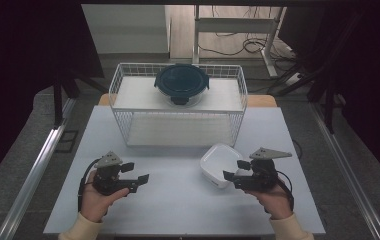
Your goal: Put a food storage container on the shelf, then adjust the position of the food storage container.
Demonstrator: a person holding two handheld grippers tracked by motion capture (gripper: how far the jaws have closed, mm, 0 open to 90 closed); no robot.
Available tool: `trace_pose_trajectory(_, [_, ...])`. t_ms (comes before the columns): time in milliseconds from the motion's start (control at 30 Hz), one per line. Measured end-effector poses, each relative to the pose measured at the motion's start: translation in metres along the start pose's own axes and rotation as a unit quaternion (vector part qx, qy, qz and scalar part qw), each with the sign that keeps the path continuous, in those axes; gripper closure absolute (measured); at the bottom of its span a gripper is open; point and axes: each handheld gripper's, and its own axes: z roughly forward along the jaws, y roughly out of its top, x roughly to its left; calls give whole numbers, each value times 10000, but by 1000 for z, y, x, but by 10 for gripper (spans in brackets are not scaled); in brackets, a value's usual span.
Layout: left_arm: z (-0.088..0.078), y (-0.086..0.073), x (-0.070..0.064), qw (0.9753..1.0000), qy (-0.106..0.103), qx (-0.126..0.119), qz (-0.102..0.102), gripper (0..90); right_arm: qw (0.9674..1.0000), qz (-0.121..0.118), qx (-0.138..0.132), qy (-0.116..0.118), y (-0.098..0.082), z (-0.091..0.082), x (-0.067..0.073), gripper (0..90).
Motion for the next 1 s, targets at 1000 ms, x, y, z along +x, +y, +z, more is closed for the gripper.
trace_pose_trajectory(1000, [6,-5,-1,9999,-55,108,-120,248,9952,-281,529,-771,2,-10,-25,504])
